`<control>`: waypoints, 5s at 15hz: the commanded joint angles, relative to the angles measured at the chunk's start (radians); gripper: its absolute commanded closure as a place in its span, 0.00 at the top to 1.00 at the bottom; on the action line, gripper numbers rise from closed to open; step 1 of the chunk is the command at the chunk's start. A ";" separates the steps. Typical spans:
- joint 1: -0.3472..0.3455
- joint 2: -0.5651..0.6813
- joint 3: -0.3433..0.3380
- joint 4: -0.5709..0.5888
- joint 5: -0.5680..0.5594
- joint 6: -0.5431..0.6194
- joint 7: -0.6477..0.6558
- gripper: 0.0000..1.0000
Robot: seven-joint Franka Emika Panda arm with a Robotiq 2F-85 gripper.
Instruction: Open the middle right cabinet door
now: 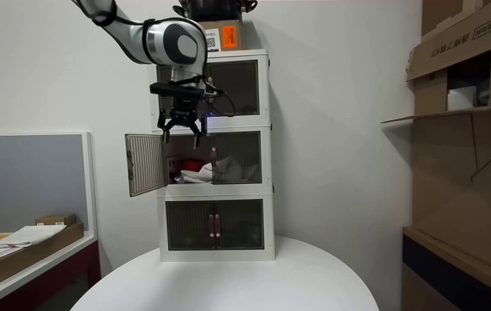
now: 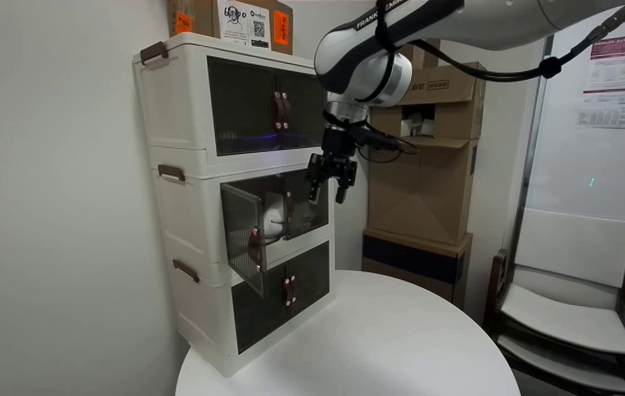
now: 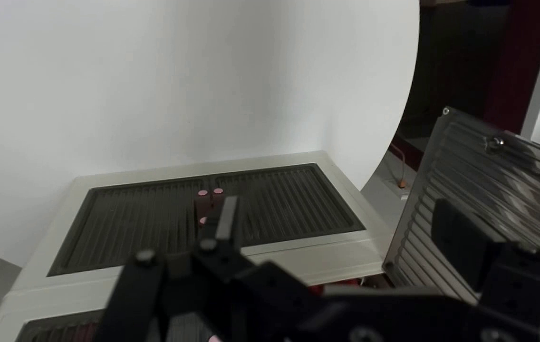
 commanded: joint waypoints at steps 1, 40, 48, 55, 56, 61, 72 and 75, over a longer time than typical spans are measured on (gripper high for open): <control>-0.011 0.012 -0.002 0.019 0.006 -0.016 -0.024 1.00; -0.128 0.206 0.012 0.006 0.750 0.390 -0.815 1.00; -0.130 0.346 0.036 0.196 0.744 0.377 -0.841 1.00; -0.130 0.423 0.066 0.295 0.732 0.362 -0.833 1.00; -0.130 0.429 0.068 0.298 0.733 0.360 -0.832 1.00; -0.134 0.439 0.082 0.294 0.750 0.346 -0.832 1.00; -0.130 0.409 0.095 0.233 0.751 0.312 -0.806 0.53; -0.139 0.397 0.095 0.208 0.757 0.310 -0.802 0.31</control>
